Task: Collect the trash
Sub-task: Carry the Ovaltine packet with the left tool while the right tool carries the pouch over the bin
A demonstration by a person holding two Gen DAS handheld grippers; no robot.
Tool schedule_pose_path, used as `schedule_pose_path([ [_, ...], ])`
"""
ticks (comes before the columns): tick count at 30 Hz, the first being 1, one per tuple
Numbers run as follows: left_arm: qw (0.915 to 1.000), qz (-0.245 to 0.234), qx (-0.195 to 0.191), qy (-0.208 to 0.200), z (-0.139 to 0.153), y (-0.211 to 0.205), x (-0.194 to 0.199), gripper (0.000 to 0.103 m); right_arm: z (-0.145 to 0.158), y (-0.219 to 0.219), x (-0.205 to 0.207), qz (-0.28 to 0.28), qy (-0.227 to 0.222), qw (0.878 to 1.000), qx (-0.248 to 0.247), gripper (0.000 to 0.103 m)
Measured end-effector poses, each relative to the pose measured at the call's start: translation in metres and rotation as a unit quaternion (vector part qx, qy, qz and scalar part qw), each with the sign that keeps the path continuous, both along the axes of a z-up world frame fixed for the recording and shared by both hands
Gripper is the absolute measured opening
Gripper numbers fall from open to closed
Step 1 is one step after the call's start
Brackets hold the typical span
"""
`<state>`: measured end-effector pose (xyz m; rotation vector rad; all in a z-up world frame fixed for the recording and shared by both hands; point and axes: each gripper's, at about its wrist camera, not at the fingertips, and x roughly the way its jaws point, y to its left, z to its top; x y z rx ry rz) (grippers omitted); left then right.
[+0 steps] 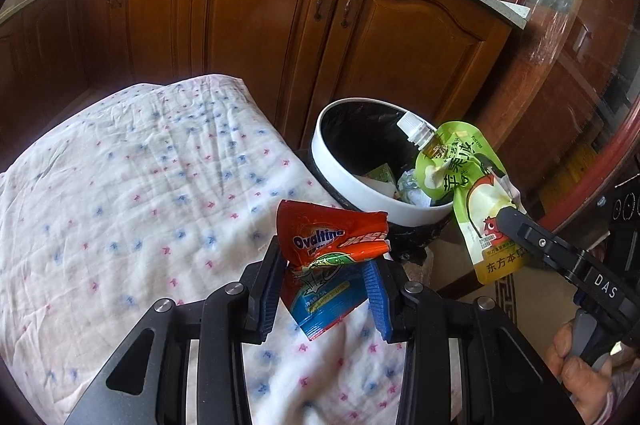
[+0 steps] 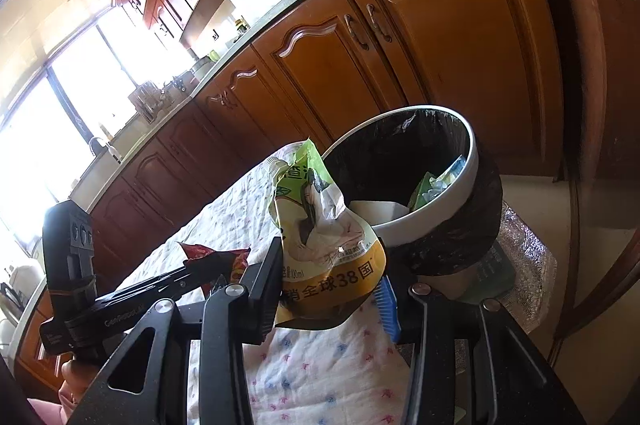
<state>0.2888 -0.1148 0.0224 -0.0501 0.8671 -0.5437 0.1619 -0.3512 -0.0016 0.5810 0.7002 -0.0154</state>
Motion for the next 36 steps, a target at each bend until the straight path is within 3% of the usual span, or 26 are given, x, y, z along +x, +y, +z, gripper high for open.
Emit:
schedule_pose_path([
  [19,0.9992,-0.021,0.018,-0.027,0.013,-0.037,0.033,0.037,0.005,-0.031,0.026,-0.029,0.008,0.999,-0.039,0.042],
  [36,0.9973,-0.032,0.06,-0.026,-0.006,-0.08,0.057,0.037,0.004,-0.036,0.057,-0.027,0.032,0.997,-0.072,0.042],
])
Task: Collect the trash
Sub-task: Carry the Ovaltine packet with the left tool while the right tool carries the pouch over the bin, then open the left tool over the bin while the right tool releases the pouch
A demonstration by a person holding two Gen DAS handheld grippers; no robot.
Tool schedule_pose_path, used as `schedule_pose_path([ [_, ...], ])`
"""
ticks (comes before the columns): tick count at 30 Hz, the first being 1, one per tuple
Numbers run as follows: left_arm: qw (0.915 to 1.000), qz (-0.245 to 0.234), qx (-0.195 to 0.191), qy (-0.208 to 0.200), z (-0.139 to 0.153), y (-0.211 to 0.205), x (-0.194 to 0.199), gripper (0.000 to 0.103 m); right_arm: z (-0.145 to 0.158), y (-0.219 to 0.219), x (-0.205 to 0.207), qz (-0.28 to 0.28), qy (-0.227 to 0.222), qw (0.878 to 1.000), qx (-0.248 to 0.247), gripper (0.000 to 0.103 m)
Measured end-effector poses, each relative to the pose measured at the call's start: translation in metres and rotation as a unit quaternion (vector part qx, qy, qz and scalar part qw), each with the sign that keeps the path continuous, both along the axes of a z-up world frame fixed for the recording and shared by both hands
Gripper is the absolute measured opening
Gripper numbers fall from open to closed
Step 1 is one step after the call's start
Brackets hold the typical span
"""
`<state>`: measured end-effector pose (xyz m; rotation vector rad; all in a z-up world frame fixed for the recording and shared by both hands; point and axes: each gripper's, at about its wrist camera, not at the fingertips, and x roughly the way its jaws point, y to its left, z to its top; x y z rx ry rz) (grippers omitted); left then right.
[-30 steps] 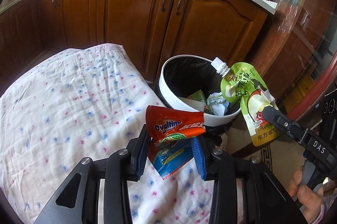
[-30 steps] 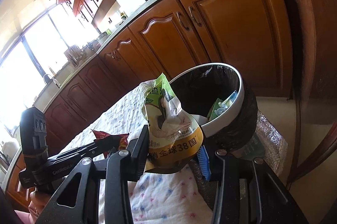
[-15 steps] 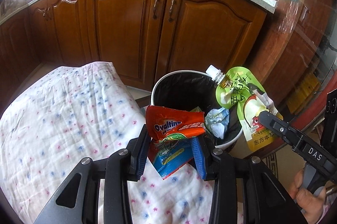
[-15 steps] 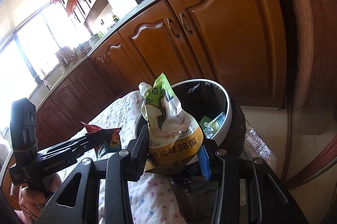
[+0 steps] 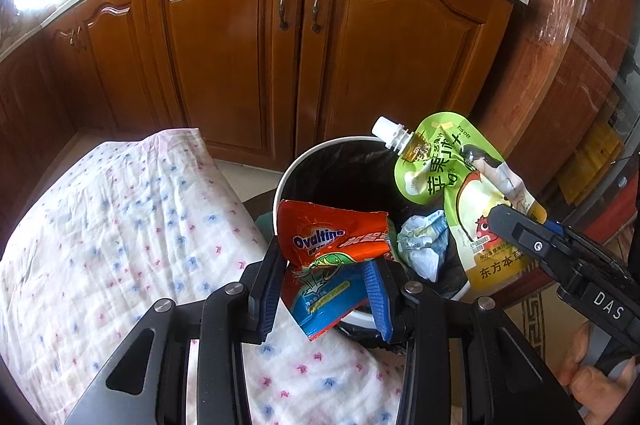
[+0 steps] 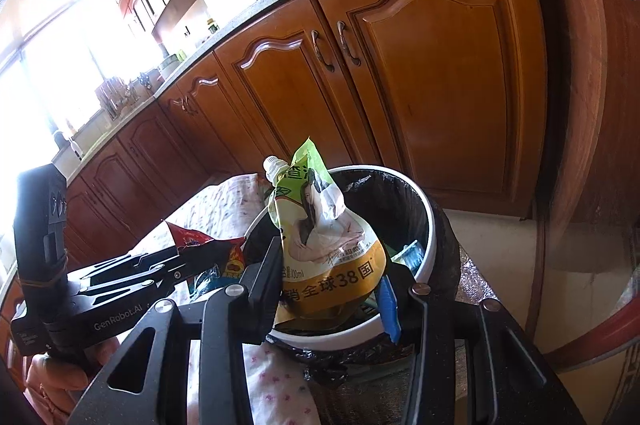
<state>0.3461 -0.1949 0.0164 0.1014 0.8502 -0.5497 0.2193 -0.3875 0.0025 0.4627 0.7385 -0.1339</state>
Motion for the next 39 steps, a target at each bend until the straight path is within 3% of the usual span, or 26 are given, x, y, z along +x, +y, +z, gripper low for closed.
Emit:
schedule_pose_path([
  [13,0.9996,-0.001,0.022,0.015,-0.01,-0.031,0.016,0.037,-0.007,-0.006,0.01,-0.001,0.025,1.0,-0.008,0.042],
  [29,0.9978,-0.013,0.049,0.042,-0.012,-0.06,0.038,0.038,-0.014,-0.006,0.037,0.022,0.087,0.995,-0.041,0.042],
  [39,0.9969,-0.014,0.056,0.053,-0.02,-0.074,0.046,0.038,-0.023,-0.012,0.042,0.024,0.094,0.995,-0.031,0.043],
])
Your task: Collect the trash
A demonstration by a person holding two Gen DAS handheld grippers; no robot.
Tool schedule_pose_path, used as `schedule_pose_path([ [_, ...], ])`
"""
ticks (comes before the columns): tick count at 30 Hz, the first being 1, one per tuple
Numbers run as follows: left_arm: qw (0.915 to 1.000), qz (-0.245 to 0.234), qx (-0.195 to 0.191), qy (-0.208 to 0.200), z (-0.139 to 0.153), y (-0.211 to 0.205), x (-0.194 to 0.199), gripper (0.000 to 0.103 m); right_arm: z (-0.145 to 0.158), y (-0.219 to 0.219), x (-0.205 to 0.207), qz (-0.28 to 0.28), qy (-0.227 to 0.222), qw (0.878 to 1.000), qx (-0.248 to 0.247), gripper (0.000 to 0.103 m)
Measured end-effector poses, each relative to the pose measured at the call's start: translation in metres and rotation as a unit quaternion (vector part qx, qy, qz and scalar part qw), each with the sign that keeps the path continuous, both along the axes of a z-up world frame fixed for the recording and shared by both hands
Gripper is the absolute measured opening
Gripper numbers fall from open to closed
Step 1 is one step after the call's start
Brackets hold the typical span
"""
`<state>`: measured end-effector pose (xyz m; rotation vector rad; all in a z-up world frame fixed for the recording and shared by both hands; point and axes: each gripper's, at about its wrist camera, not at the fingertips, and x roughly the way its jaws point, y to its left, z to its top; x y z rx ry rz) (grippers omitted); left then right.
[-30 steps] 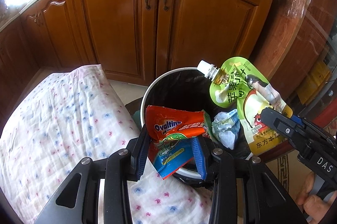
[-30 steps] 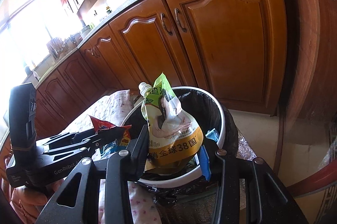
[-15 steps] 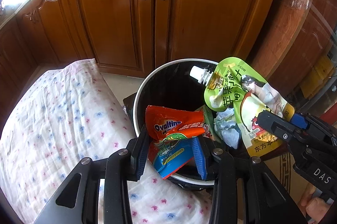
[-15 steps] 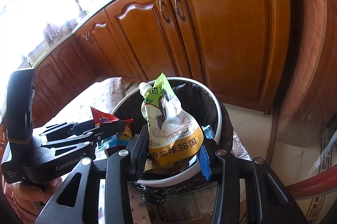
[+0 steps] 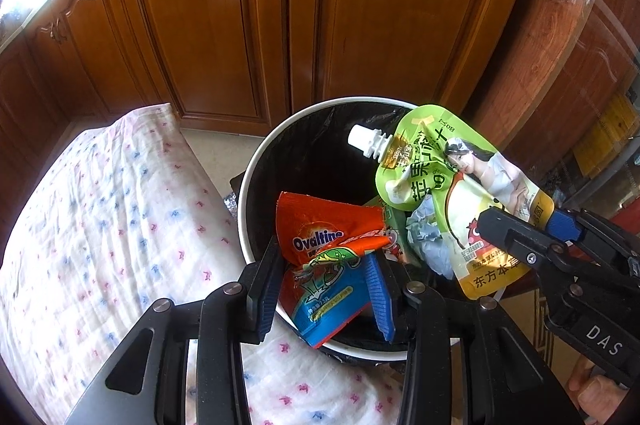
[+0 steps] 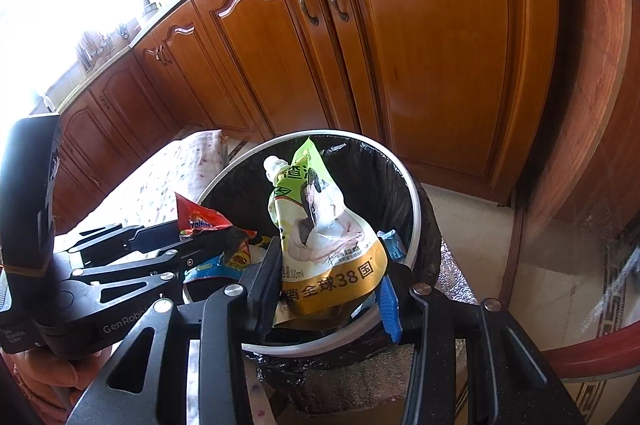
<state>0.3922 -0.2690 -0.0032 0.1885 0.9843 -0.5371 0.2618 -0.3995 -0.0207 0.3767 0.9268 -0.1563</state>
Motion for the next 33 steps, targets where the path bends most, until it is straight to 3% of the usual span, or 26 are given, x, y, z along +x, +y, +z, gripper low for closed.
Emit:
schedule_pose_path([
  [6,1.0,-0.003,0.004,0.002,-0.005,-0.005,0.0,0.041,-0.002,-0.002,-0.001,0.002,-0.002,1.0,0.01,0.045],
  [10,1.0,0.0,0.002,-0.002,-0.002,-0.001,-0.001,0.061,-0.003,-0.005,0.0,0.001,-0.004,1.0,0.023,0.048],
  [13,1.0,0.007,0.001,-0.005,0.002,0.005,-0.004,0.07,-0.003,-0.007,-0.003,-0.004,-0.011,0.999,0.031,0.055],
  [19,0.9997,0.019,-0.011,-0.011,0.01,0.024,-0.012,0.07,0.007,-0.006,-0.02,-0.009,-0.045,0.998,0.047,0.058],
  [23,0.999,0.032,-0.028,-0.01,0.013,0.044,-0.028,0.07,0.016,0.0,-0.036,-0.018,-0.07,0.996,0.054,0.078],
  [33,0.9917,0.085,-0.097,-0.004,0.007,0.123,-0.091,0.073,0.02,0.026,-0.078,-0.038,-0.117,0.988,0.096,0.096],
])
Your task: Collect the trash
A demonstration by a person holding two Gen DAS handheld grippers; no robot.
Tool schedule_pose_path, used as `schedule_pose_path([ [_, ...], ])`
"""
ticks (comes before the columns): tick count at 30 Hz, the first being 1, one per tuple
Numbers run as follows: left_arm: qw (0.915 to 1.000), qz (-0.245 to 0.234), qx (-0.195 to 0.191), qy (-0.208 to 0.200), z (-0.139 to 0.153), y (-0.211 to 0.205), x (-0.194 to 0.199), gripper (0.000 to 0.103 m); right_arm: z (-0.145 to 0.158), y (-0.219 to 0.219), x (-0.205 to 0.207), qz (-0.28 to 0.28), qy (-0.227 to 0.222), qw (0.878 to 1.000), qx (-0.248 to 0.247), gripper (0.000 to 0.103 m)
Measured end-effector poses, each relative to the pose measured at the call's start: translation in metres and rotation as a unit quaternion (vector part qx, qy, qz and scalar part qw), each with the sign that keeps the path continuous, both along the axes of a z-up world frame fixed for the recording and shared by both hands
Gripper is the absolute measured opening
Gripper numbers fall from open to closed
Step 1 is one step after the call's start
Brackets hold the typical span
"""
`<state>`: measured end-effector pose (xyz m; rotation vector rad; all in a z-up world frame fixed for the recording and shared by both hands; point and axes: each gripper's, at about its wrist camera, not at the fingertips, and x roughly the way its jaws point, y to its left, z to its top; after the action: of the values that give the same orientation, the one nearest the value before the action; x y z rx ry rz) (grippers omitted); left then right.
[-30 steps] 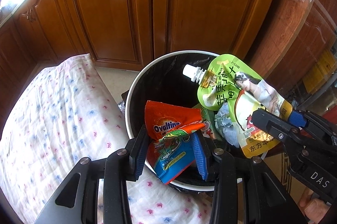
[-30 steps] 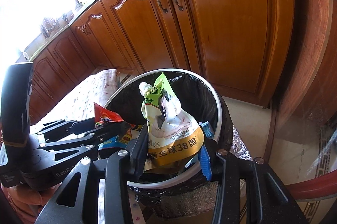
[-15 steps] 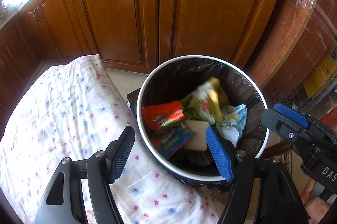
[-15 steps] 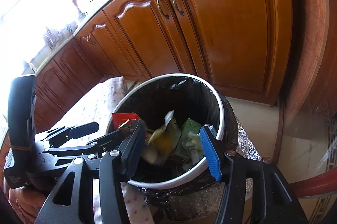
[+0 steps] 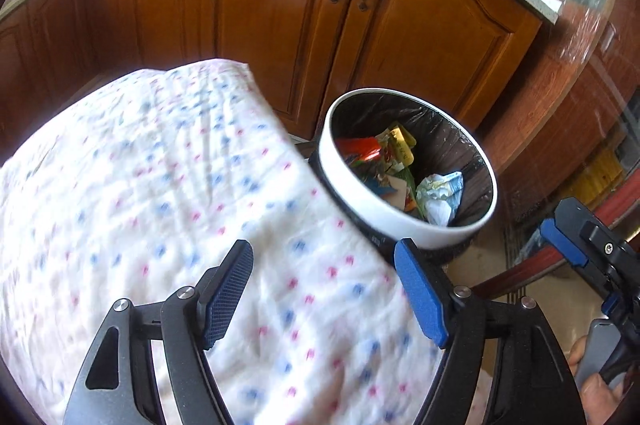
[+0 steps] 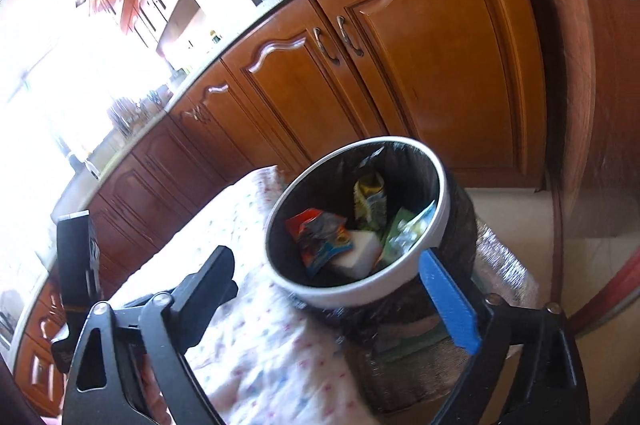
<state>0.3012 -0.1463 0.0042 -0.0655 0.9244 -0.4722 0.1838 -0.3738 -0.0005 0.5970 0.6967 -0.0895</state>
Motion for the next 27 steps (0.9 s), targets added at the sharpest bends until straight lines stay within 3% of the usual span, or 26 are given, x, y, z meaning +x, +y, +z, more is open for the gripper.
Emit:
schedule_pose_path([
  [9,0.9974,0.046,-0.044,-0.035,0.005,0.065,-0.071,0.076,0.002,0.055,-0.05,-0.013,-0.046,0.999,-0.022,0.096],
  [16,0.9917,0.071,-0.034,-0.102,0.018,0.091,-0.111,0.079,0.009,0.085,-0.075,-0.02,-0.081,0.994,-0.065,0.1],
  [21,0.984,0.083,-0.041,-0.152,0.043,0.11,-0.138,0.091,0.043,0.101,-0.086,-0.016,-0.108,0.987,-0.122,0.103],
  [22,0.9821,0.087,-0.044,-0.161,0.047,0.115,-0.144,0.095,0.062,0.108,-0.091,-0.015,-0.126,0.981,-0.146,0.103],
  [23,0.9798,0.095,-0.046,-0.17,0.051,0.119,-0.149,0.101,0.062,0.108,-0.091,-0.015,-0.126,0.981,-0.146,0.103],
  [24,0.9774,0.101,-0.048,-0.18,0.053,0.123,-0.155,0.102,0.079,0.116,-0.097,-0.018,-0.143,0.974,-0.174,0.103],
  [27,0.9706,0.115,-0.041,-0.207,0.048,0.131,-0.17,0.102,0.089,0.129,-0.106,-0.015,-0.171,0.964,-0.201,0.103],
])
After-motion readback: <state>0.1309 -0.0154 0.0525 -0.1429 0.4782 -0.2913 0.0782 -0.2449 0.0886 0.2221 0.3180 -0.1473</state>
